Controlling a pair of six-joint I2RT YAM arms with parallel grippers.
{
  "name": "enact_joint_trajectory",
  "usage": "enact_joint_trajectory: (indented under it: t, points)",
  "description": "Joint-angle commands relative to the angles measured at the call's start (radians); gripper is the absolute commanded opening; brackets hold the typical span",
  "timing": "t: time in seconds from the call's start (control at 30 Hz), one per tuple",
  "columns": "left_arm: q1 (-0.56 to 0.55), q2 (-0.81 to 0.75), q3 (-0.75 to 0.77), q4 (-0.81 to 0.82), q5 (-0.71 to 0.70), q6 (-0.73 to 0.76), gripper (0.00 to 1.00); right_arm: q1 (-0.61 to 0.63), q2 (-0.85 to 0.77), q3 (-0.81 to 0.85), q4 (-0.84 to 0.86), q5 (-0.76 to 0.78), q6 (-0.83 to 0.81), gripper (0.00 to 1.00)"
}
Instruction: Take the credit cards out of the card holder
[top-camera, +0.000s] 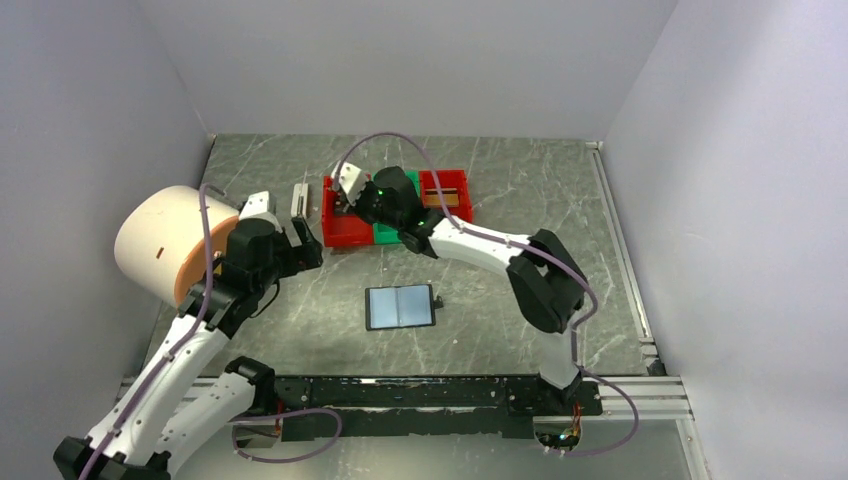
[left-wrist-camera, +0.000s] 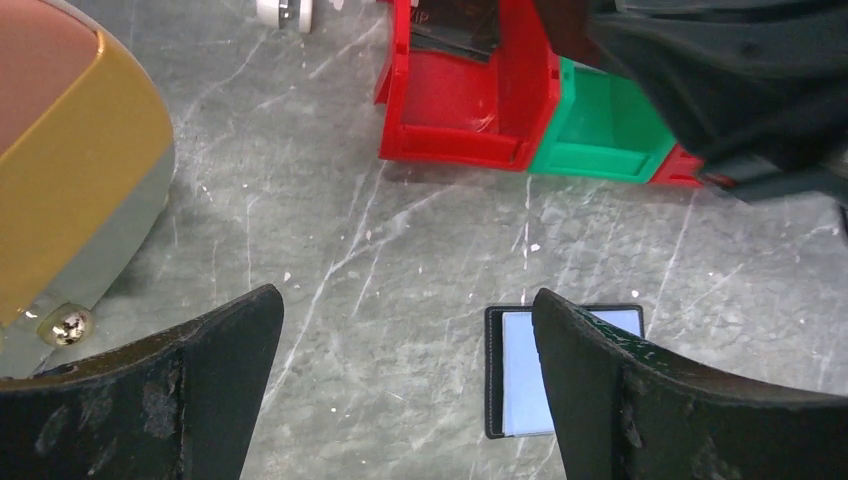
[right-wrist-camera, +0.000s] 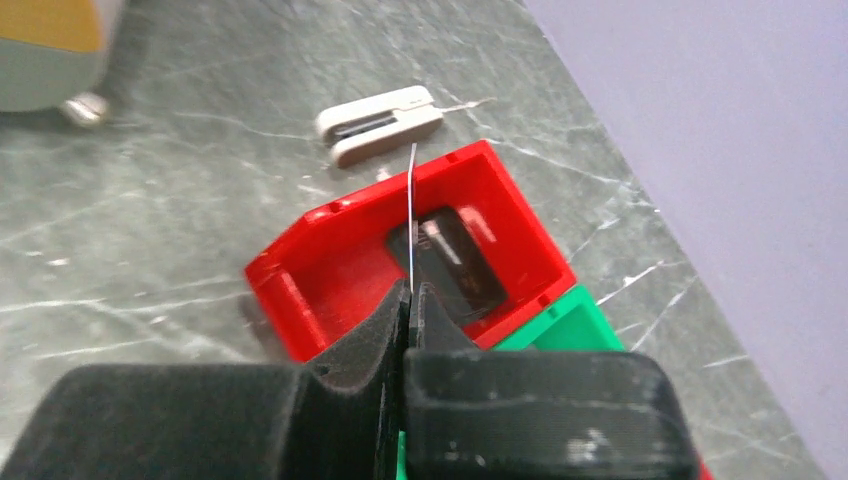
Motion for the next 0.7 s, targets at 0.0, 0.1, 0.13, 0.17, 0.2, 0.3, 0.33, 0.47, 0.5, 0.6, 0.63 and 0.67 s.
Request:
enact_joint_trajectory:
  t: [0.0,0.1,0.13,0.17,0.2,0.3,0.33,0.47,0.5,0.6,0.63,0.67]
  points:
    - [0.010,-0.065,-0.013,0.030,0.004,0.031,1.00,0.003,0.112,0.132,-0.040,0.066,-0.189,0.00]
    - [0.010,-0.092,-0.016,0.024,-0.046,0.022,1.00,0.017,0.162,0.185,-0.082,0.089,-0.265,0.00]
    - [0.010,-0.099,-0.015,0.018,-0.056,0.017,1.00,0.018,0.173,0.186,-0.076,0.093,-0.281,0.00]
    - [0.010,-0.107,-0.016,0.017,-0.060,0.015,1.00,0.018,0.187,0.192,-0.082,0.094,-0.301,0.00]
    - [0.010,-0.114,-0.018,0.022,-0.058,0.015,1.00,0.019,0.201,0.205,-0.094,0.098,-0.320,0.00]
    - [0.010,-0.124,-0.020,0.023,-0.065,0.015,1.00,0.018,0.251,0.236,-0.093,0.116,-0.352,0.00]
    - [0.010,-0.125,-0.018,0.019,-0.066,0.016,1.00,0.018,0.270,0.251,-0.098,0.121,-0.368,0.00]
    - [0.010,-0.130,-0.017,0.018,-0.060,0.018,1.00,0.016,0.344,0.322,-0.131,0.144,-0.398,0.00]
    - [0.010,-0.132,-0.015,0.017,-0.064,0.017,1.00,0.015,0.360,0.329,-0.129,0.161,-0.411,0.00]
    - [0.010,-0.141,-0.015,0.010,-0.078,0.012,1.00,0.016,0.389,0.335,-0.126,0.190,-0.446,0.00]
    - [0.010,-0.145,-0.016,0.011,-0.080,0.012,1.00,0.016,0.393,0.331,-0.118,0.196,-0.455,0.00]
    - [0.010,-0.149,-0.016,0.012,-0.081,0.012,1.00,0.015,0.395,0.326,-0.108,0.201,-0.459,0.00]
